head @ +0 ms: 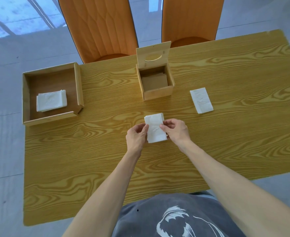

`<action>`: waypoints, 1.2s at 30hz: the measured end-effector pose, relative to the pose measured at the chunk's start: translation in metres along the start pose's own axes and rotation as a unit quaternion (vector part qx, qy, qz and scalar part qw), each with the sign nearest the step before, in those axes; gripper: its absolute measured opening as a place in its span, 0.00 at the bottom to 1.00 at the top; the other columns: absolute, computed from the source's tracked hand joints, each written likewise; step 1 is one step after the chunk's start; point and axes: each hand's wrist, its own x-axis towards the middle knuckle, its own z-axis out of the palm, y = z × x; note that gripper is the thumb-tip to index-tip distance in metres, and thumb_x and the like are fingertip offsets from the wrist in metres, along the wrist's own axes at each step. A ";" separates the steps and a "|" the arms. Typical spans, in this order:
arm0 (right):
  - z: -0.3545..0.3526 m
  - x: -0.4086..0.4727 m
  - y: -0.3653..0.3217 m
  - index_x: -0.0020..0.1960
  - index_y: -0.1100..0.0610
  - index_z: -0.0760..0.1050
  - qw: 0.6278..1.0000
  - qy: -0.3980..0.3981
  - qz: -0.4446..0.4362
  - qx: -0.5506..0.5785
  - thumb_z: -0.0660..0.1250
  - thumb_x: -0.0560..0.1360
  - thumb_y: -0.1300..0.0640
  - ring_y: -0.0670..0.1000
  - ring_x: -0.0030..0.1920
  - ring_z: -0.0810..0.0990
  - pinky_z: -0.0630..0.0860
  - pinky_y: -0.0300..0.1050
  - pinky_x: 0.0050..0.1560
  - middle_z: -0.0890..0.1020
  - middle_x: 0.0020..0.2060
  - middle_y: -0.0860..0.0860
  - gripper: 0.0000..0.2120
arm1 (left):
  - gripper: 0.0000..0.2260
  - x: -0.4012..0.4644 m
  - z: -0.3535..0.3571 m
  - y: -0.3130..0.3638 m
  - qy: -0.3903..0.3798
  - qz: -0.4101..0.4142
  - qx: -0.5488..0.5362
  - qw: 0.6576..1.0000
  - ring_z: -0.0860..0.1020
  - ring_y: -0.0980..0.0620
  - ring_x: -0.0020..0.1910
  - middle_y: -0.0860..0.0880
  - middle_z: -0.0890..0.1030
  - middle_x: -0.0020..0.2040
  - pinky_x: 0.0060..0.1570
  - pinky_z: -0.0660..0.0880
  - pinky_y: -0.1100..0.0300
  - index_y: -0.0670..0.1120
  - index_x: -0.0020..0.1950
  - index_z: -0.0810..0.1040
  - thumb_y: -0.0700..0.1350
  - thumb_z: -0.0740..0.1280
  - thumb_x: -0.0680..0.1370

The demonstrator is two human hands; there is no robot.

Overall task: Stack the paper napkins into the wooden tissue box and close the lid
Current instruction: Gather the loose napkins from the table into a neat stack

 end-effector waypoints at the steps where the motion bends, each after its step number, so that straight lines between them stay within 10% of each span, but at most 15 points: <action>1: 0.001 0.002 0.001 0.54 0.57 0.81 1.000 0.008 -0.001 -0.011 0.74 0.74 0.56 0.50 0.47 0.85 0.84 0.49 0.46 0.86 0.46 0.51 0.10 | 0.14 0.000 0.000 0.000 0.004 0.003 0.006 1.000 0.86 0.49 0.49 0.48 0.86 0.50 0.48 0.84 0.45 0.43 0.60 0.82 0.47 0.72 0.78; 30: -0.049 0.030 -0.014 0.54 0.56 0.82 0.976 0.126 -0.027 -0.174 0.68 0.78 0.53 0.48 0.44 0.80 0.75 0.41 0.44 0.85 0.47 0.50 0.08 | 0.13 0.002 0.009 0.002 0.059 0.005 0.081 0.995 0.86 0.51 0.44 0.50 0.86 0.47 0.48 0.84 0.50 0.47 0.58 0.83 0.45 0.75 0.74; 36: -0.098 0.070 -0.023 0.61 0.55 0.78 0.959 0.211 -0.006 -0.189 0.67 0.78 0.52 0.55 0.59 0.79 0.76 0.50 0.57 0.81 0.58 0.54 0.14 | 0.12 0.000 0.012 0.006 0.056 -0.005 0.078 0.995 0.86 0.50 0.45 0.49 0.86 0.47 0.49 0.84 0.50 0.46 0.57 0.83 0.43 0.75 0.74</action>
